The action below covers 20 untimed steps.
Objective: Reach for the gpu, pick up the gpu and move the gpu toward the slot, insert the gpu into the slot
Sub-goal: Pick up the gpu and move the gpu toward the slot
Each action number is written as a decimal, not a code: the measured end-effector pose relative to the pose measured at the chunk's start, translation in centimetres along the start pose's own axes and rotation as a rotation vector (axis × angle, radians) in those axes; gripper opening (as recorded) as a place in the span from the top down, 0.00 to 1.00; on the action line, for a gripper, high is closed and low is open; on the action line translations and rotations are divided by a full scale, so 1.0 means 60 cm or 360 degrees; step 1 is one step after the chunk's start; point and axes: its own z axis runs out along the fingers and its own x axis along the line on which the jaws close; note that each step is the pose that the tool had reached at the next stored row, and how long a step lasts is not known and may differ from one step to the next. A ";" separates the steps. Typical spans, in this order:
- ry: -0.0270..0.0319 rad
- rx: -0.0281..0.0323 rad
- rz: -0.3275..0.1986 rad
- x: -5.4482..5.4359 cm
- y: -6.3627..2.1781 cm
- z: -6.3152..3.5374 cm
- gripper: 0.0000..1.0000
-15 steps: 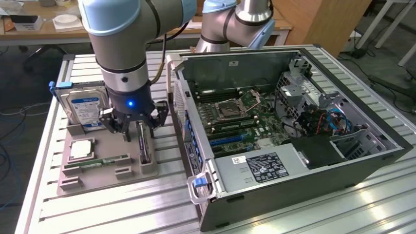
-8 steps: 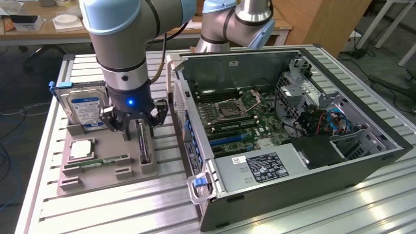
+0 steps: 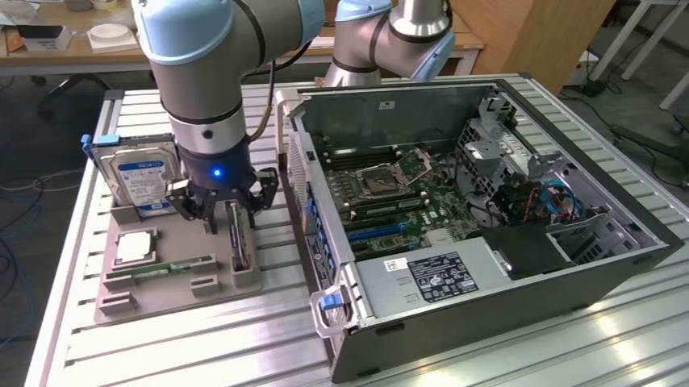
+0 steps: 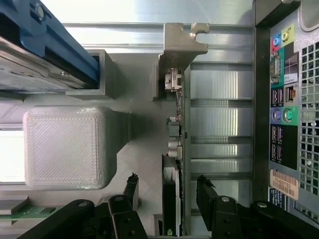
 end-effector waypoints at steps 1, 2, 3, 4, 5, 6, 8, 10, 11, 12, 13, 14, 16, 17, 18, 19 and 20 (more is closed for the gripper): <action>0.00000 0.00000 0.0000 0.000 0.000 0.000 0.41; -0.00002 -0.00002 0.0000 0.000 0.000 0.000 0.41; -0.00005 -0.00004 0.0000 -0.001 0.000 0.000 0.41; -0.00004 -0.00004 0.0000 -0.001 0.000 0.000 0.41; -0.00002 -0.00003 0.0000 -0.002 0.000 0.000 0.43; -0.00001 -0.00002 0.0000 -0.002 0.000 0.000 0.43; -0.00001 -0.00002 0.0000 -0.003 0.000 0.001 0.49; 0.00001 0.00000 0.0000 -0.003 0.000 0.001 0.49; 0.00000 0.00000 0.0000 -0.003 0.000 0.001 0.49; 0.00000 -0.00001 0.0000 -0.003 0.000 0.001 0.49; -0.00001 0.00000 0.0000 -0.003 0.000 0.001 0.51; -0.00001 -0.00001 0.0000 -0.003 0.000 0.001 0.51; -0.00001 -0.00001 0.0000 -0.003 0.000 0.001 0.58; -0.00001 0.00000 0.0000 -0.003 0.000 0.001 0.58; 0.00000 -0.00001 0.0000 -0.003 0.000 0.001 0.58; -0.00001 -0.00001 0.0000 -0.003 0.000 0.001 0.58; 0.00000 0.00000 0.0000 -0.003 0.000 0.001 0.59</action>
